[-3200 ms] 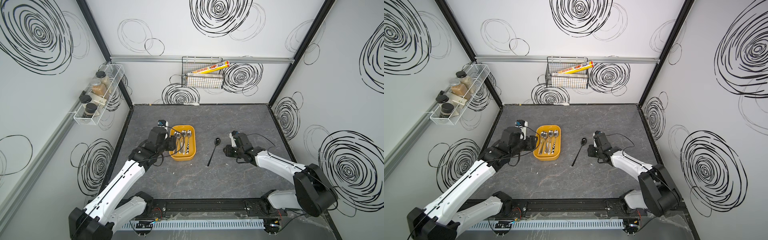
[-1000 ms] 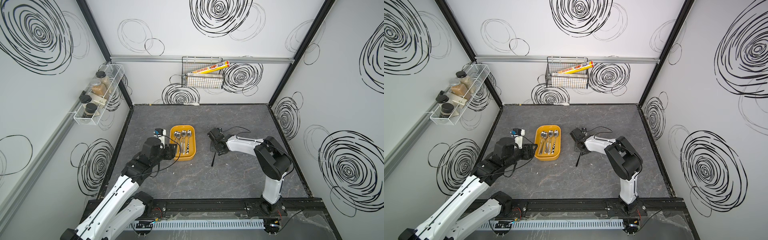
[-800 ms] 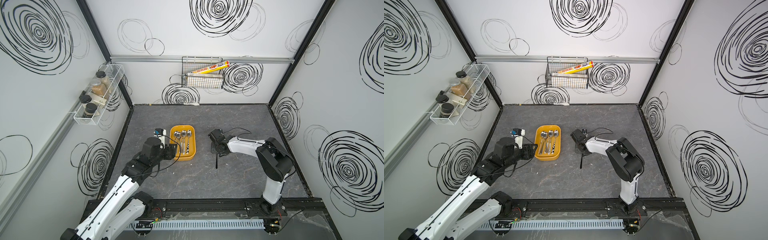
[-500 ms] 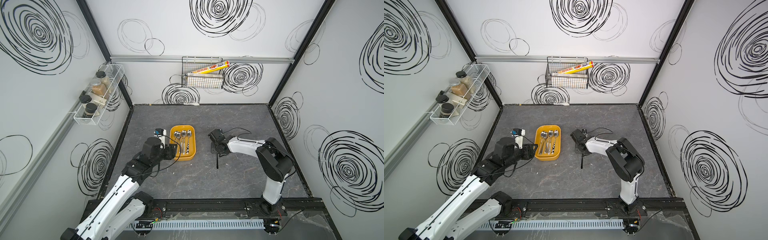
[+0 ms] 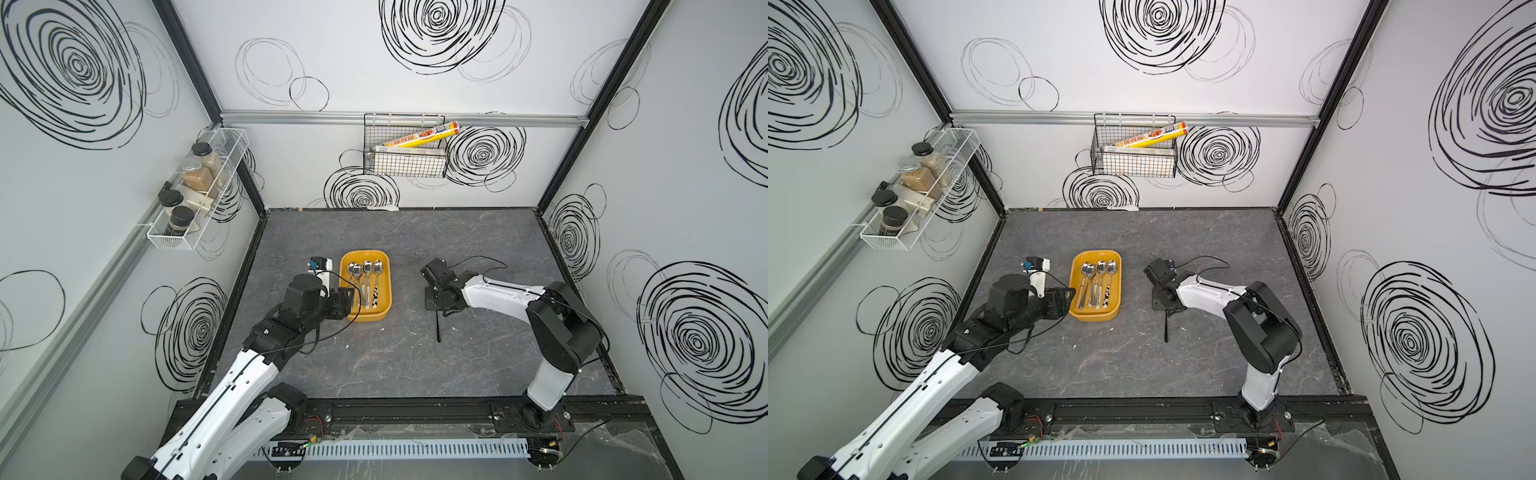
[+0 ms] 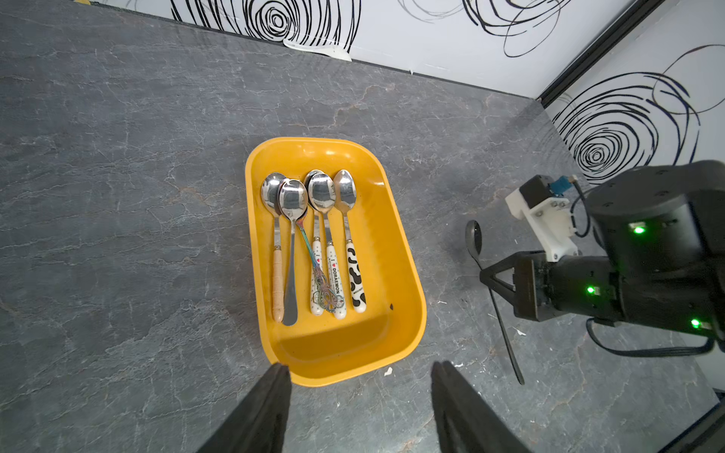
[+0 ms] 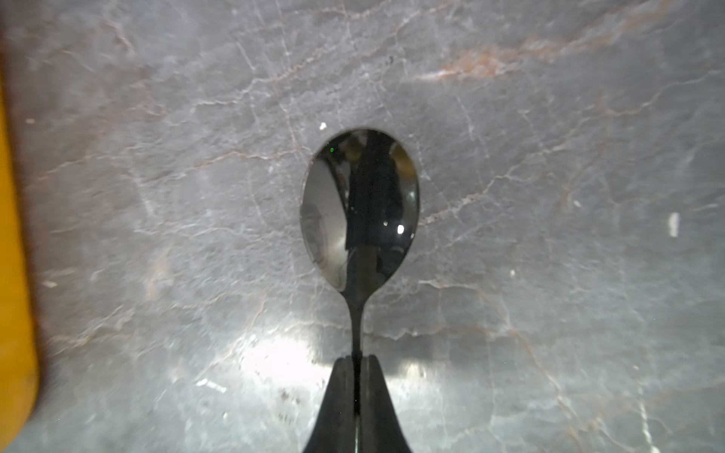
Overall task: Put the spoon into the storage box
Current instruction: Pick up the spoon from the center of the board, then place the spoon in the storage box.
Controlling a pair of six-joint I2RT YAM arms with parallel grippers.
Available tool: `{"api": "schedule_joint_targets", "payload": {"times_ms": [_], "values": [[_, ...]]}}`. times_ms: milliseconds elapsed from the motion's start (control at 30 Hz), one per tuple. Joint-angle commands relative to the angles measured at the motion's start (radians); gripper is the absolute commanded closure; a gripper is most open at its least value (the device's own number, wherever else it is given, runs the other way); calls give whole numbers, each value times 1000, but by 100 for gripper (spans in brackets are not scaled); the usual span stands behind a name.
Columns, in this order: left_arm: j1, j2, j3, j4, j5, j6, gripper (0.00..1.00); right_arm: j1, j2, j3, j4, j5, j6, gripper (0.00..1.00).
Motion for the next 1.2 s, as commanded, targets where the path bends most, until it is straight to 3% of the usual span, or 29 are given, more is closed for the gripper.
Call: {"api": "schedule_joint_targets", "payload": {"times_ms": [0, 300, 467, 900, 1167], "values": [[8, 2, -11, 41, 5, 2, 36, 6, -58, -11, -16, -19, -20, 100], [11, -6, -11, 40, -8, 1, 36, 15, -169, 40, -22, -133, -28, 100], [16, -13, -12, 39, -13, 0, 36, 30, -142, 190, -70, -169, -20, 100], [18, -25, -12, 34, -34, -6, 36, 113, 381, 923, -284, -198, 27, 100], [17, -40, -15, 37, -37, -8, 36, 121, 565, 1057, -312, -199, 62, 100]]}}
